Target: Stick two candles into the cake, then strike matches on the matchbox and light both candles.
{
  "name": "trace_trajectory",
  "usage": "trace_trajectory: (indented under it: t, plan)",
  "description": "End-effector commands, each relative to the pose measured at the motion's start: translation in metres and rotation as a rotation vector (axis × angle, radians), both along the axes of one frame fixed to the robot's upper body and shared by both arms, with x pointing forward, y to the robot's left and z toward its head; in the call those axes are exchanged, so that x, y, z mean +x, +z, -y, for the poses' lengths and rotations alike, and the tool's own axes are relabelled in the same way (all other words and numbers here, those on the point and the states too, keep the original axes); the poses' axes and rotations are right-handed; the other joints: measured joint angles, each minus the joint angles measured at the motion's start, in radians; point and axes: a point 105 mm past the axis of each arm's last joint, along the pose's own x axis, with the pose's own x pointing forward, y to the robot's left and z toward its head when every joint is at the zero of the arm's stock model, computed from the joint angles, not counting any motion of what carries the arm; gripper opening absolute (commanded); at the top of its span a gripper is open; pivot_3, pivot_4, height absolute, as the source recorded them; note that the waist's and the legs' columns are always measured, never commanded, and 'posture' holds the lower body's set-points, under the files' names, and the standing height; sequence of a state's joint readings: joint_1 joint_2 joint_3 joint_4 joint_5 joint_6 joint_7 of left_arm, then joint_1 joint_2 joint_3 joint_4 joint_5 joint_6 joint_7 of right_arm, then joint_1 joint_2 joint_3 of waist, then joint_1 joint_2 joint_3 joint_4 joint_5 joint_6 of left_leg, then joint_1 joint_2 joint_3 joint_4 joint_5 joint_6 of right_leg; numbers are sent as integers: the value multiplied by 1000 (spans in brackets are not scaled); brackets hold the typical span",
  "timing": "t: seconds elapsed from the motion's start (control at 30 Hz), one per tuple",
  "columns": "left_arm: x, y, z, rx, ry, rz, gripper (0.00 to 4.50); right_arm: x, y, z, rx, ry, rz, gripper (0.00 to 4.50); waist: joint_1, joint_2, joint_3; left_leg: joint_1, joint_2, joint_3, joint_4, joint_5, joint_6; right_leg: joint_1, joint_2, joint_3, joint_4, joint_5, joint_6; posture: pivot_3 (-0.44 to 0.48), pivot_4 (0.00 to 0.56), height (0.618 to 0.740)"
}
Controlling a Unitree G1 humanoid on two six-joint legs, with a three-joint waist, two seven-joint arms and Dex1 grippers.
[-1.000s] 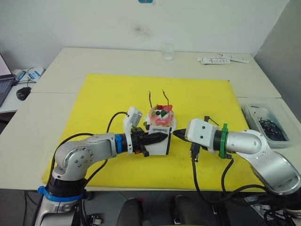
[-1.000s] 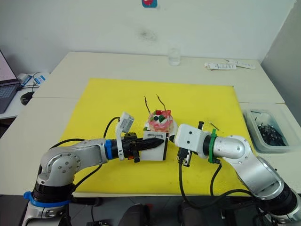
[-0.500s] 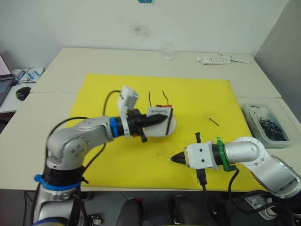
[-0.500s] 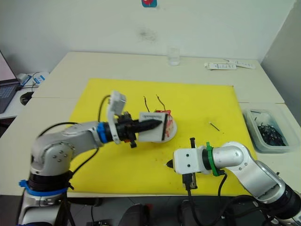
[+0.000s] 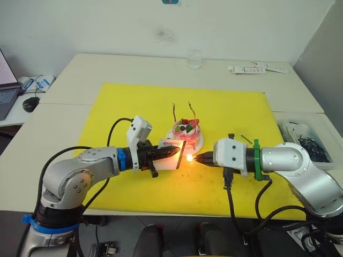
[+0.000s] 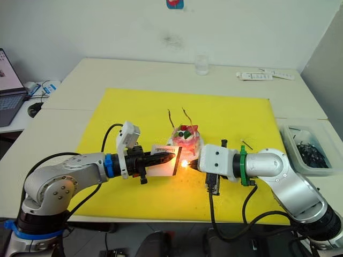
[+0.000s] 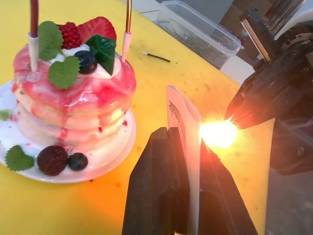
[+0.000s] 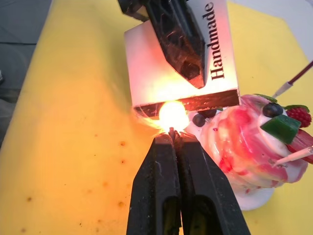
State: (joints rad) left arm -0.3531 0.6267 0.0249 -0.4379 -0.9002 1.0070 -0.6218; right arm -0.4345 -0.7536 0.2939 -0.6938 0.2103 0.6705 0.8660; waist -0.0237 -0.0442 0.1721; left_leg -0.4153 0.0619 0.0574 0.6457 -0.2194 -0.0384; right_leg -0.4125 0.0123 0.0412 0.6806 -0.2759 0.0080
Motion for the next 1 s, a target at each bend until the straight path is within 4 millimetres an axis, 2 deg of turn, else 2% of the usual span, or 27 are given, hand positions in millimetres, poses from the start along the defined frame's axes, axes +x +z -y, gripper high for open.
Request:
trace_trajectory:
  t: [0.03, 0.17, 0.4, 0.67, 1.0]
  plan:
    - [1, 0, -7, 8, 28, 31, 0, 6, 20, -1, 55, -46, 77, 40, -2, 0, 0, 0, 0, 0, 0, 0, 0, 0, 0, 0, 0, 0, 0, 0, 150, 740]
    - [1, -16, -24, 21, 90, -20, 0, 24, 44, -13, 123, -89, 158, 40, -14, 0, 0, 1, 1, 0, -1, 0, 0, -1, 1, 1, 1, 0, 0, 0, 150, 740]
    - [-2, -25, -26, 24, 96, -38, 0, 53, 76, -39, 195, -140, 301, 40, -7, 0, 0, 0, 2, -1, -1, 0, 0, -2, 2, -1, 1, 0, -2, 0, 150, 740]
    - [-2, -26, -23, 22, 84, -38, 0, 63, 77, -54, 217, -150, 353, 40, -6, 0, 0, -2, 2, 0, -1, 0, 0, -3, 1, 0, 1, 3, -6, 0, 150, 740]
    - [-3, -24, -22, 18, 74, -33, 0, 66, 74, -59, 212, -149, 372, 40, -6, 0, 0, -2, 2, 0, -1, 0, 0, -3, 1, 0, 1, 3, -6, 0, 150, 740]
